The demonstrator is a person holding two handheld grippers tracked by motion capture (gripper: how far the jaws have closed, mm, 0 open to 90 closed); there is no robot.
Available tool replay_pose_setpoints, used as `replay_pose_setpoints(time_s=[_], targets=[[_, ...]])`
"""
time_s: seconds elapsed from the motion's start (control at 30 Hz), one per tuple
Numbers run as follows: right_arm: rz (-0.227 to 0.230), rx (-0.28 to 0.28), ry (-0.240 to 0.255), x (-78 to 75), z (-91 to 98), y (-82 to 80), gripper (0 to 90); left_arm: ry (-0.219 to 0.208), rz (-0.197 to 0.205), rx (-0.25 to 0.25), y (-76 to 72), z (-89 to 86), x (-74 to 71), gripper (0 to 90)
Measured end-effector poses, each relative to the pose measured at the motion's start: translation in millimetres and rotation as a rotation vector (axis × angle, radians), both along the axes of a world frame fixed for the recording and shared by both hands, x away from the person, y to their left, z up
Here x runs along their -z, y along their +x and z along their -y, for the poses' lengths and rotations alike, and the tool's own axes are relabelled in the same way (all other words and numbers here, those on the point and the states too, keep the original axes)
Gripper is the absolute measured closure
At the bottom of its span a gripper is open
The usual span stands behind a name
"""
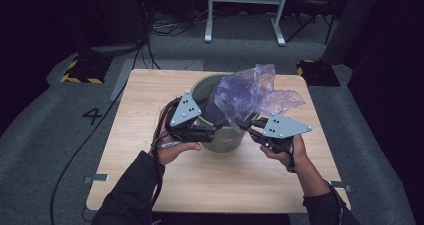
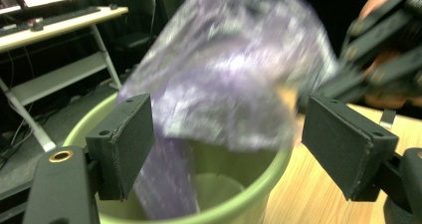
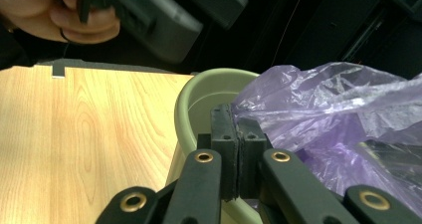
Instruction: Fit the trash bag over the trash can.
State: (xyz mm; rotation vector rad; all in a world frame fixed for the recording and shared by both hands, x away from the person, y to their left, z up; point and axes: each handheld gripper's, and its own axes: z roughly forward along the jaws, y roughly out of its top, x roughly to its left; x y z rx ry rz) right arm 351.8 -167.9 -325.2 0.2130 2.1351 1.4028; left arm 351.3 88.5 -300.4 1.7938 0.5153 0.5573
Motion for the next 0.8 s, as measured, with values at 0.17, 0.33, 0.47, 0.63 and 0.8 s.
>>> replay_pose_setpoints(time_s=[0.17,0.33,0.47,0.63,0.8], targets=[[-0.011,-0.007,-0.013,6.3,-2.7,0.2,88.6,0.012,-0.008,0.026,2.4,20.8,-4.1,20.9],[-0.016,-0.008,-0.018,12.2,-3.7,-0.8,87.2,0.025,-0.008,0.045,3.3,36.5,-3.4,19.6],[-0.023,-0.017,-0.025,15.8,-6.0,-1.6,86.8,0.041,-0.014,0.014,6.5,46.6,-1.5,19.6],[-0.012,-0.030,-0.040,18.2,-11.1,-5.7,86.0,0.082,-0.043,-0.031,13.9,54.0,3.0,29.6],[0.003,-0.033,-0.055,21.3,-13.8,-10.2,82.7,0.090,-0.053,-0.029,19.7,46.9,6.9,59.0]])
